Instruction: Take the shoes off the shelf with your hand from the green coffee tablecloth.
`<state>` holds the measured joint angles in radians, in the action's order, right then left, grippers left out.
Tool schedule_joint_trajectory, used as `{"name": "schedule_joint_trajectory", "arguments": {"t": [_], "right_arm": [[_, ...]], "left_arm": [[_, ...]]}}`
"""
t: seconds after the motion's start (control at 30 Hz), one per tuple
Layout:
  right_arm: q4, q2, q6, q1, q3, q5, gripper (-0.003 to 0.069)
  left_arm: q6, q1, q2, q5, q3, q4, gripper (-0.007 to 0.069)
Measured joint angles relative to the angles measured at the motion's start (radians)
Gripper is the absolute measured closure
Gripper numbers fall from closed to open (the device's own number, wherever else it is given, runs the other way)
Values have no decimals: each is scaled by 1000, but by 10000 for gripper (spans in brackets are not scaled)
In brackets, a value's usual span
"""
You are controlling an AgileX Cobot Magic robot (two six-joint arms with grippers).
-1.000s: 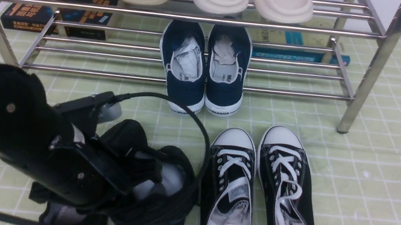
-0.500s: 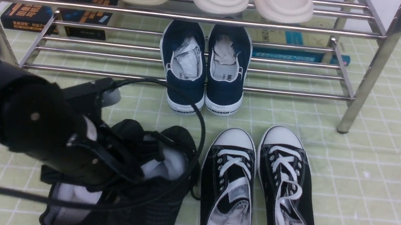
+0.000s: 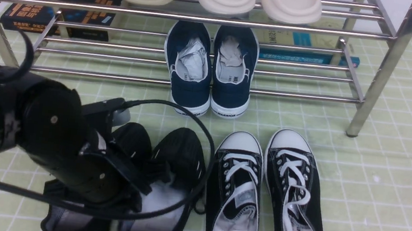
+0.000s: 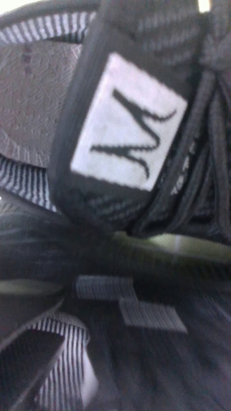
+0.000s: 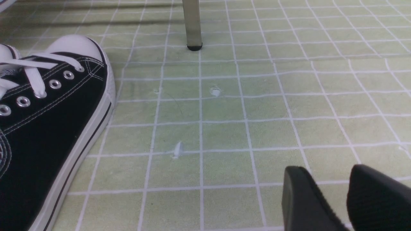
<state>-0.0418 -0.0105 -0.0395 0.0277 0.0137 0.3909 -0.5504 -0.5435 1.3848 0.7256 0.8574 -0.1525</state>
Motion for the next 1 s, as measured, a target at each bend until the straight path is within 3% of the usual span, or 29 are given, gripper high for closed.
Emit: {"name": "schedule_joint_trajectory", "arguments": {"t": [0.2, 0.33, 0.53, 0.67, 0.9, 1.0], "right_arm": [[0, 0, -1, 0, 0, 0, 421], [0, 0, -1, 0, 0, 0, 421], [0, 0, -1, 0, 0, 0, 421], [0, 0, -1, 0, 0, 0, 421], [0, 0, -1, 0, 0, 0, 421], [0, 0, 0, 0, 0, 0, 421]], "left_arm": [[112, 0, -60, 88, 121, 14, 300], [131, 0, -118, 188, 244, 107, 300], [149, 0, -242, 454, 405, 411, 477], [190, 0, -382, 509, 382, 532, 613], [195, 0, -675, 486, 114, 428, 624], [107, 0, -850, 223, -119, 323, 624]]}}
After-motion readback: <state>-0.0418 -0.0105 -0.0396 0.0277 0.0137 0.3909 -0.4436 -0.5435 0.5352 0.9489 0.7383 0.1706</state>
